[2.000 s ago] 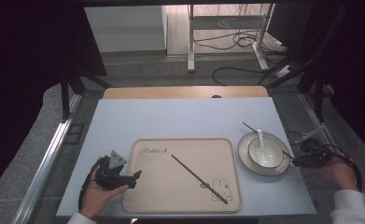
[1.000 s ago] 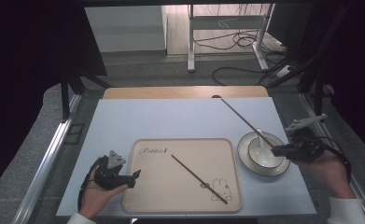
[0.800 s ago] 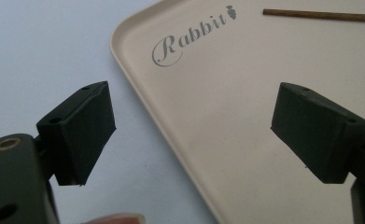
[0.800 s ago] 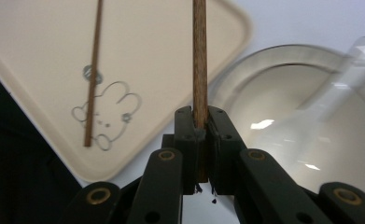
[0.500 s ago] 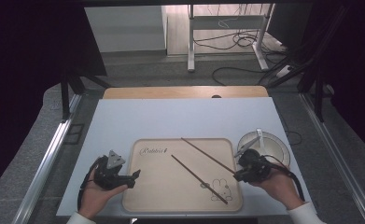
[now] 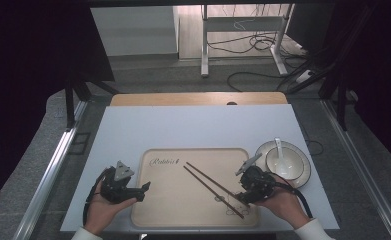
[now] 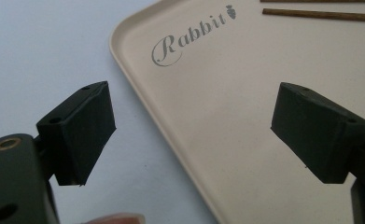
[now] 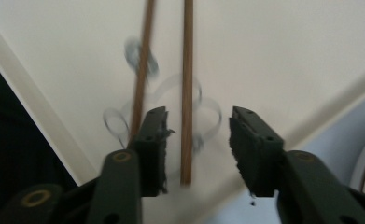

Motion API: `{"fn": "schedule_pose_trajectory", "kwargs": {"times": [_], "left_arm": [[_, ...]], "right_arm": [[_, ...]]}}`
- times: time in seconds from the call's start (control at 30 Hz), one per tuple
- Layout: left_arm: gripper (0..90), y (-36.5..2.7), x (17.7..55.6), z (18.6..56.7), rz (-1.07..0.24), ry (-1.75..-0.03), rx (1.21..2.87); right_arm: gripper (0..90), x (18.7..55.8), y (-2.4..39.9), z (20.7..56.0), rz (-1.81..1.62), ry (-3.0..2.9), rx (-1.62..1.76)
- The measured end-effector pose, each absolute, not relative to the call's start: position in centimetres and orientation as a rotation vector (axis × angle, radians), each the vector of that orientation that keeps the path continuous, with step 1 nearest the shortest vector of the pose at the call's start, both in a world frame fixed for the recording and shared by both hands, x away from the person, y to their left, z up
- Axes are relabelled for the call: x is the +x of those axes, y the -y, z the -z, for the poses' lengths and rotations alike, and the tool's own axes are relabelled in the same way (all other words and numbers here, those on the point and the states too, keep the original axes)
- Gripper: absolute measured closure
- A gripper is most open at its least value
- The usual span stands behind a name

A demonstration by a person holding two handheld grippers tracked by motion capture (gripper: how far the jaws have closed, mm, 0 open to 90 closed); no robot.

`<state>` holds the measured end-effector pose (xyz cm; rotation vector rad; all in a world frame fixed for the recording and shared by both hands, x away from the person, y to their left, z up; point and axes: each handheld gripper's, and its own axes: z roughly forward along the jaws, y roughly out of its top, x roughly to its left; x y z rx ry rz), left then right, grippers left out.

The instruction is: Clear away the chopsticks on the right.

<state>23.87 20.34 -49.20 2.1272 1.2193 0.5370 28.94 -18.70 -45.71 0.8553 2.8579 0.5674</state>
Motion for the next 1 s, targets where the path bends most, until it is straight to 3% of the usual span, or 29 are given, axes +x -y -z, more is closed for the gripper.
{"fn": "schedule_pose_trajectory", "kwargs": {"times": [0.13, 0.2, 0.33, 0.4, 0.43, 0.47, 0.53, 0.77, 1.0], "left_arm": [[13.6, -20.3, 23.8, 49.1, -0.542, -1.218, 2.128], [13.6, -20.3, 23.8, 49.1, -0.542, -1.218, 2.128], [13.6, -20.4, 23.7, 49.1, -0.544, -1.223, 2.12], [13.6, -20.5, 23.6, 49.0, -0.543, -1.227, 2.115], [13.6, -20.6, 23.6, 49.1, -0.542, -1.229, 2.112], [13.6, -20.6, 23.6, 49.1, -0.543, -1.228, 2.114], [13.6, -20.7, 23.6, 49.1, -0.542, -1.226, 2.113], [13.6, -20.9, 23.3, 48.9, -0.542, -1.212, 2.114], [13.7, -20.9, 23.3, 48.9, -0.545, -1.21, 2.113]], "right_arm": [[42.1, 28.9, 15.4, 45.2, -0.724, -2.841, 0.788], [43.6, 29.3, 13.0, 45.6, -0.746, -2.901, 0.735], [53.2, 30.5, 9.6, 46.5, -0.728, -2.952, 0.668], [63.9, 31.9, 7.6, 47.1, -0.757, -2.976, 0.688], [76.0, 33.3, 5.8, 48.0, -0.728, -2.971, 0.705], [76.0, 33.3, 5.8, 48.0, -0.728, -2.971, 0.705], [88.4, 35.3, 4.2, 49.2, -0.687, -3.013, 0.762], [89.0, 36.9, 3.8, 50.4, -0.608, -3.001, 0.809], [89.1, 38.6, 6.2, 50.2, -0.584, -2.911, 0.936]]}}
